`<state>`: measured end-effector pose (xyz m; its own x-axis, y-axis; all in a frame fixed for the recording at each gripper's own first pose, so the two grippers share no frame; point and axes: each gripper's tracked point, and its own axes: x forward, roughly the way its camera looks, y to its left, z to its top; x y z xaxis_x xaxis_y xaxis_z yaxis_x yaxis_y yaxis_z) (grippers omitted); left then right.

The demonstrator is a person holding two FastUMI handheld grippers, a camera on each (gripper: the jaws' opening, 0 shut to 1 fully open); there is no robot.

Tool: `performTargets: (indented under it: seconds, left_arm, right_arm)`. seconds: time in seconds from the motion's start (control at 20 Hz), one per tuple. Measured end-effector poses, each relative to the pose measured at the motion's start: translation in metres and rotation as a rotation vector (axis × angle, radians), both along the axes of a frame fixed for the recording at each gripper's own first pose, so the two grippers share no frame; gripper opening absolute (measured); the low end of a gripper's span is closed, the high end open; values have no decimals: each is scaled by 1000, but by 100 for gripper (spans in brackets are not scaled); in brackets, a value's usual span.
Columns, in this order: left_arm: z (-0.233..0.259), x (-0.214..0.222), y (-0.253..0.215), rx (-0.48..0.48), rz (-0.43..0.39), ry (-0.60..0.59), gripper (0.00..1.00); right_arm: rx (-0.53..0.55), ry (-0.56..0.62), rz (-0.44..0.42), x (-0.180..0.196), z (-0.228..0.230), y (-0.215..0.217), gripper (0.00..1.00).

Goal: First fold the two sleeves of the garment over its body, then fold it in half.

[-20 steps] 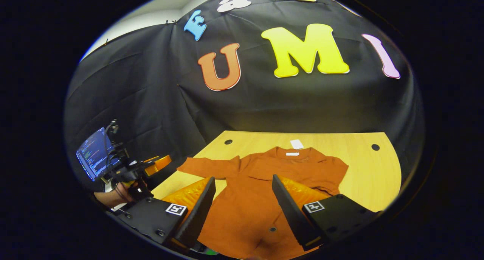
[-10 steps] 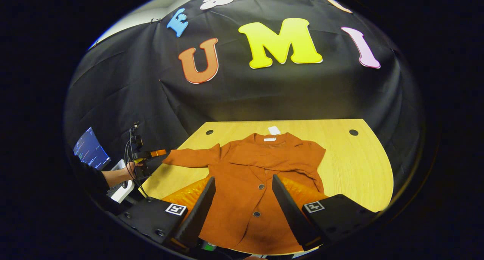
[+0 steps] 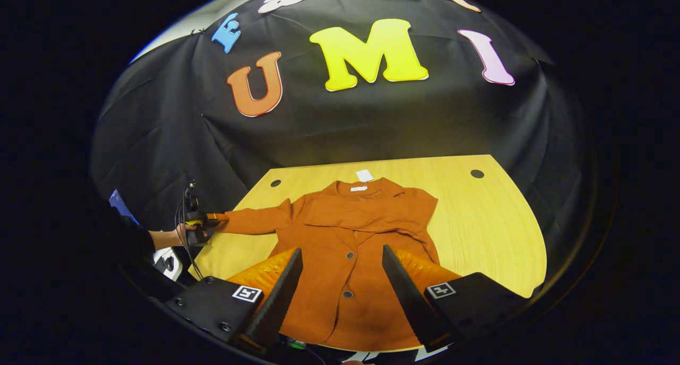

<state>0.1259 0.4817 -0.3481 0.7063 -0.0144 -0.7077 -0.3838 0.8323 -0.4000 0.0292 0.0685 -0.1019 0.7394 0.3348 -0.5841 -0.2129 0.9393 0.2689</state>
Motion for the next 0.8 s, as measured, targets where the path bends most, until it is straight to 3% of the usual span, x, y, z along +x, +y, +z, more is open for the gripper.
performTargets:
  seconds: [0.35,0.4,0.55,0.6,0.65,0.8]
  left_arm:
    - [-1,16,-7,-102,-9,-2,97]
    - [3,19,-10,-112,-10,-8,76]
    - [4,18,-11,-68,-10,13,55]
    - [6,19,-8,-44,-4,13,51]
    - [10,21,-4,-10,9,10,57]
    - [16,20,-3,14,22,1,5]
  right_arm:
    - [32,20,-47,6,-4,-3,96]
    - [31,22,-55,8,-6,-6,96]
    - [39,30,-69,8,-7,-9,96]
    - [47,29,-69,9,-6,-8,96]
    - [45,27,-69,8,-5,-10,96]
    - [38,13,-67,8,-1,-16,96]
